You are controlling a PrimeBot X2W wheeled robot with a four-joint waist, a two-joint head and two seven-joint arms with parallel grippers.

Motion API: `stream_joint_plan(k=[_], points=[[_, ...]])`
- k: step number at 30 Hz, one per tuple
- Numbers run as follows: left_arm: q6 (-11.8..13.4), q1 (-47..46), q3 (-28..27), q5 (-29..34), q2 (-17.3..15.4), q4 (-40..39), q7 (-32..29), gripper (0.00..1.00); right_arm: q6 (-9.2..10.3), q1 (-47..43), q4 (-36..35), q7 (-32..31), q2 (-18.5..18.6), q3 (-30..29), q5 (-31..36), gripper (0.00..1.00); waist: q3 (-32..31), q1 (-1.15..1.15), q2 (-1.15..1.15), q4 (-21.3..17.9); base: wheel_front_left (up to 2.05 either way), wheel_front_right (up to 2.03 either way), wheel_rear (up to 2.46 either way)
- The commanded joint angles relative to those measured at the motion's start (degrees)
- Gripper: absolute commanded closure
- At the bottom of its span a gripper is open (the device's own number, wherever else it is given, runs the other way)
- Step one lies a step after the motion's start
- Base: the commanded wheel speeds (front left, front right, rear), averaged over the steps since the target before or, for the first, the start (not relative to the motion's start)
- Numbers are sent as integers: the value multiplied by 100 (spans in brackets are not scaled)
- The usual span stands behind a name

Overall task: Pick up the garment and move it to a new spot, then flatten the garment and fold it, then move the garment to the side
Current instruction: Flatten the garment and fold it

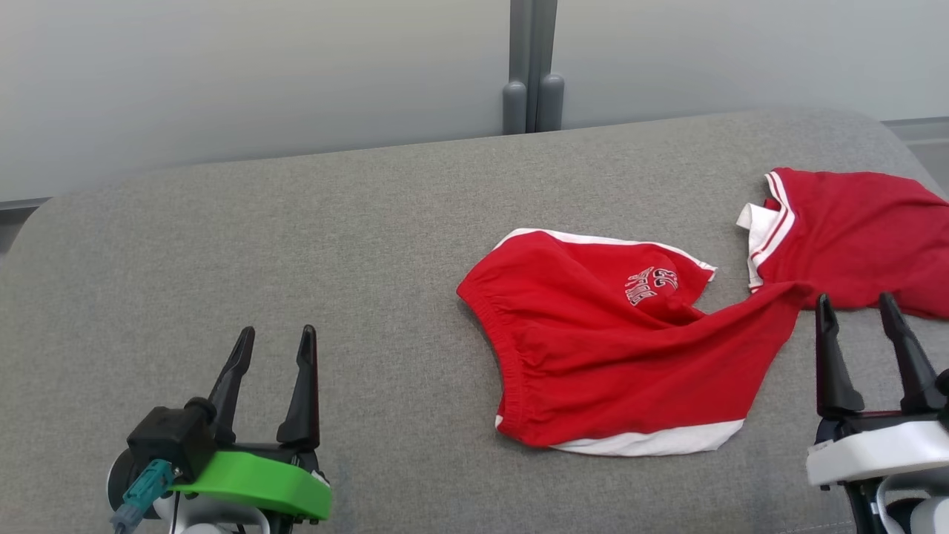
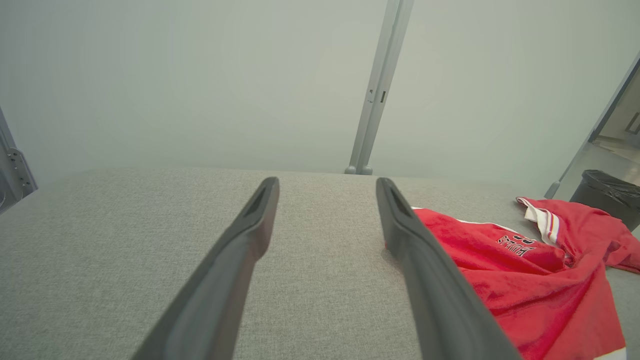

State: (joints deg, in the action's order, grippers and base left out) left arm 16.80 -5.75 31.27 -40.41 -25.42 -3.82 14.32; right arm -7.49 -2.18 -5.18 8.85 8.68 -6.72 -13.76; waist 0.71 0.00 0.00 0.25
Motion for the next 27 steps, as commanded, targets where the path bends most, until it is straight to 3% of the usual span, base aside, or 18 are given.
stream_joint_plan(k=[1,10,27], points=[[-39,64,-27,-34,37,6,38,0,-1,-116,-15,73,-116,-30,41,0,-25,0,0,59,0,0,0],[-99,80,-90,29,58,69,72,0,0,-160,-5,53,-290,71,197,0,-28,0,0,16,0,0,0],[-137,96,-109,106,192,134,94,0,0,29,41,44,-220,244,81,0,-12,0,0,9,0,0,0]])
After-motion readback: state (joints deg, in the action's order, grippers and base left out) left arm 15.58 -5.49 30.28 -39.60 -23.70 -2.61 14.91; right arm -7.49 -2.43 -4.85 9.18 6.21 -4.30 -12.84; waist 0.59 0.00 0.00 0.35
